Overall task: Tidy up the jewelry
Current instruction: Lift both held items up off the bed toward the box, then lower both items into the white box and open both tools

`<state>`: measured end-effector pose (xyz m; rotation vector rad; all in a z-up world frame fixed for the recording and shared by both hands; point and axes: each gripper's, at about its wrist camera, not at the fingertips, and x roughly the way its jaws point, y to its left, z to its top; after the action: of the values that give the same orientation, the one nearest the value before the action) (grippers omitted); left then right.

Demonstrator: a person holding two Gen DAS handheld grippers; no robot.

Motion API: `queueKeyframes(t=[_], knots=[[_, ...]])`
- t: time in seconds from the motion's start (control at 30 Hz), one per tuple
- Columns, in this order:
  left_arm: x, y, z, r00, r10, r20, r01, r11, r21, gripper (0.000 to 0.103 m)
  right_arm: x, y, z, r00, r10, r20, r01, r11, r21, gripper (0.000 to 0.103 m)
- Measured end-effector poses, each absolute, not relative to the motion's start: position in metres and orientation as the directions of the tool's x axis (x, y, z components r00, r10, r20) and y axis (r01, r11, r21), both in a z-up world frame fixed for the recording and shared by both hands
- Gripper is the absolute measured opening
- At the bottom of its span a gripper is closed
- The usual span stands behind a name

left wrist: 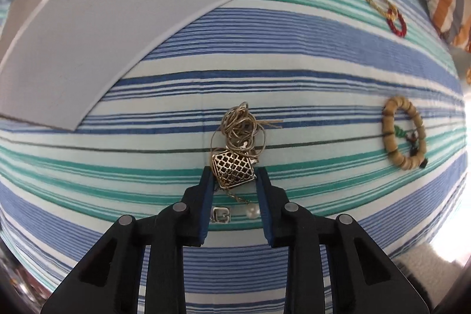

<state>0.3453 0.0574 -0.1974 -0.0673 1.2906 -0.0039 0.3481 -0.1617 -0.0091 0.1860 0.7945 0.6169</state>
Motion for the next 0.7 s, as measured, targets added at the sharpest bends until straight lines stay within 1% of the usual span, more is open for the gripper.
queueKeyframes(t=[0.1, 0.3, 0.43, 0.6, 0.7], knots=[[0.34, 0.067, -0.182, 0.295, -0.099, -0.95, -0.066, 0.99, -0.123, 0.027, 0.349, -0.161, -0.007, 0.535, 0.587, -0.607, -0.452, 0.806, 0.381, 0.008], [0.33, 0.082, -0.12, 0.359, -0.184, -0.915, -0.097, 0.968, -0.232, 0.026, 0.353, -0.162, 0.007, 0.531, 0.612, -0.586, -0.468, 0.789, 0.399, 0.008], [0.33, 0.086, -0.075, 0.438, -0.182, -0.881, -0.085, 0.966, -0.242, 0.026, 0.36, -0.157, 0.019, 0.527, 0.629, -0.571, -0.493, 0.774, 0.397, 0.008], [0.34, 0.11, -0.03, 0.505, -0.203, -0.839, -0.102, 0.951, -0.291, 0.026, 0.37, -0.145, 0.038, 0.519, 0.653, -0.552, -0.536, 0.752, 0.384, 0.008], [0.351, 0.124, -0.005, 0.541, -0.176, -0.822, -0.119, 0.952, -0.282, 0.026, 0.38, -0.133, 0.051, 0.514, 0.66, -0.548, -0.566, 0.741, 0.362, 0.008]])
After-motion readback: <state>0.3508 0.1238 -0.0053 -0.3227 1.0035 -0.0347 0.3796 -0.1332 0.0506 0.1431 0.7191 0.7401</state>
